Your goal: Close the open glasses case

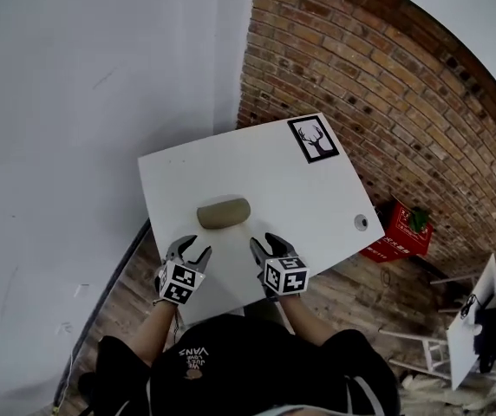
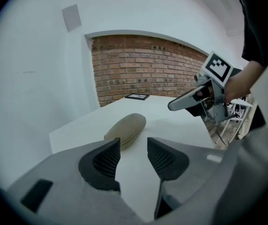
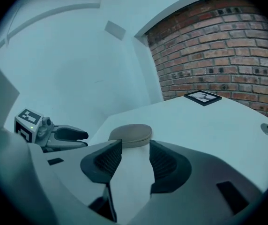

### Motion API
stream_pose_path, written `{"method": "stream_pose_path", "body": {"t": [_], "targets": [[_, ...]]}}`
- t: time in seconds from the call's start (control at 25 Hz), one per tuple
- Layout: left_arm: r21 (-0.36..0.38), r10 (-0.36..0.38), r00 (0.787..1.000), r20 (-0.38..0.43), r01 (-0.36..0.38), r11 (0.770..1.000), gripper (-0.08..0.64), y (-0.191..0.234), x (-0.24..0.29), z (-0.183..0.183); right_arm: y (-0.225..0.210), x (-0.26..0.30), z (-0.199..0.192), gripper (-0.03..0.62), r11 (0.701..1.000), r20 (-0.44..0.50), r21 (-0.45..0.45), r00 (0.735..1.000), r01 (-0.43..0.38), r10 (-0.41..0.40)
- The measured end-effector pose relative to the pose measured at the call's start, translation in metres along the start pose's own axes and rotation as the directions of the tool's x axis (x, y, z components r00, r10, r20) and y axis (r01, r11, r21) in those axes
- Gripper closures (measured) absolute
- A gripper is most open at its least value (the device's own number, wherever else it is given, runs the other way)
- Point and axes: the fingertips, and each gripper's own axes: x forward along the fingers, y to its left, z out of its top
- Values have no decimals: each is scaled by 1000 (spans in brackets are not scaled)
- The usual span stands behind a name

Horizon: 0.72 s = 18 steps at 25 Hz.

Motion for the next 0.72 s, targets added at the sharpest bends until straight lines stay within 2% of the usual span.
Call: {"method": "stream_pose_path", "body": {"t": [0.2, 0.28, 0.4, 0.72], "targets": [[16, 8, 999, 34, -9, 1000, 467, -10, -13, 11, 6, -34, -8, 498, 1000, 49, 14, 999, -7, 6], [17, 15, 999, 43, -16, 1000, 515, -16, -18, 15, 6, -47, -9, 586, 1000, 65, -4, 998, -9, 9], [17, 40, 998, 42, -41, 999, 551, -23, -24, 17, 10, -63, -9, 592, 999, 89, -17, 995, -47, 48], [7, 85, 994, 68, -85, 996, 551, -71, -51, 33, 11, -121, -6, 594, 986, 128, -89, 980, -140, 150]]}}
